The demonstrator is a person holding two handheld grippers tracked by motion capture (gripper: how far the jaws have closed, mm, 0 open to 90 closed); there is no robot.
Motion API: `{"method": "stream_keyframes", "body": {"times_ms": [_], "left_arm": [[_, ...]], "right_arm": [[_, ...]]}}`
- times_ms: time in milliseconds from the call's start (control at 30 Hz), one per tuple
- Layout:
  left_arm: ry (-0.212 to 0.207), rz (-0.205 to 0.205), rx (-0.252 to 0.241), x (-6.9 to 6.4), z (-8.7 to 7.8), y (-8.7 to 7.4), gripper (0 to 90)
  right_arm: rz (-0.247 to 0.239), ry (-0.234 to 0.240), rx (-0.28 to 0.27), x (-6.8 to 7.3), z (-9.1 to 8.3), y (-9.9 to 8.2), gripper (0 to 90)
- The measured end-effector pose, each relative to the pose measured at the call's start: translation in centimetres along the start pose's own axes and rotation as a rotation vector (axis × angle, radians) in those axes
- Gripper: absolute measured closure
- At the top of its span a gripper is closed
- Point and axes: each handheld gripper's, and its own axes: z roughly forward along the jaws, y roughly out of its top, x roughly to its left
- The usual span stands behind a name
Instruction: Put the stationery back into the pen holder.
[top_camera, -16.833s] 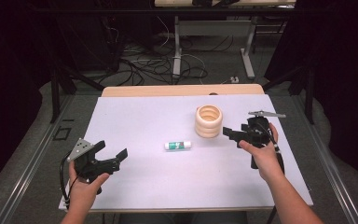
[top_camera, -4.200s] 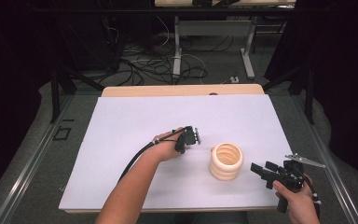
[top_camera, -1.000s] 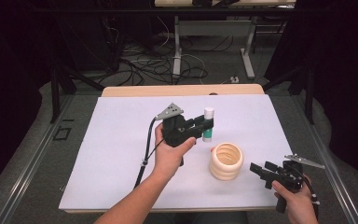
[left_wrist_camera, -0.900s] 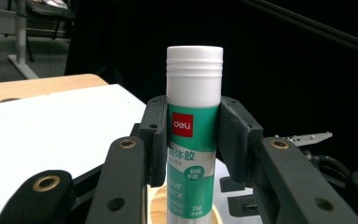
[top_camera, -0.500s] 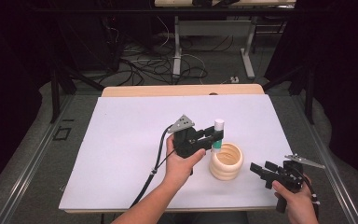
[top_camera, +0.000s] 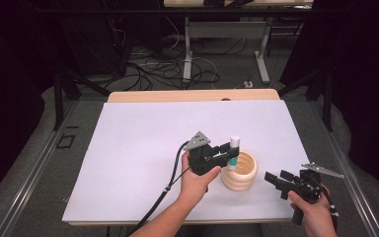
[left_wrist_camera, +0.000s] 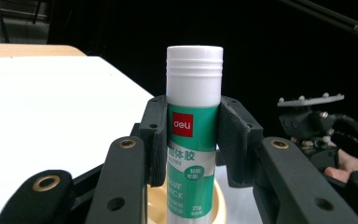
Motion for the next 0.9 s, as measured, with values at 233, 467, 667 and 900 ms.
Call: {"method": "stream_keyframes", "body": {"times_ms": [233,467,667,900], "left_arm": [[-0.021,-0.008,-0.017,0.0,1.0,-1.2,65.4],[-0.022,0.003,-0.021,0.1,1.4,-1.4,65.4],[-0.015,-0.005,-0.010,0.7,2.0,-1.8,65.4],[-0.009,-0.017,-0.001,1.1,2.7,-2.3,65.4]], "right_arm": [[0.005,0.000,0.014,0.1,0.0,0.0,19.7],[0.022,-0.003,0.016,0.1,-0.2,-0.1,19.7],[0.010,-0.009,0.011,0.1,-0.1,-0.1,19.7],[0.010,-0.001,0.006,0.0,0.0,-0.2,19.7]]}}
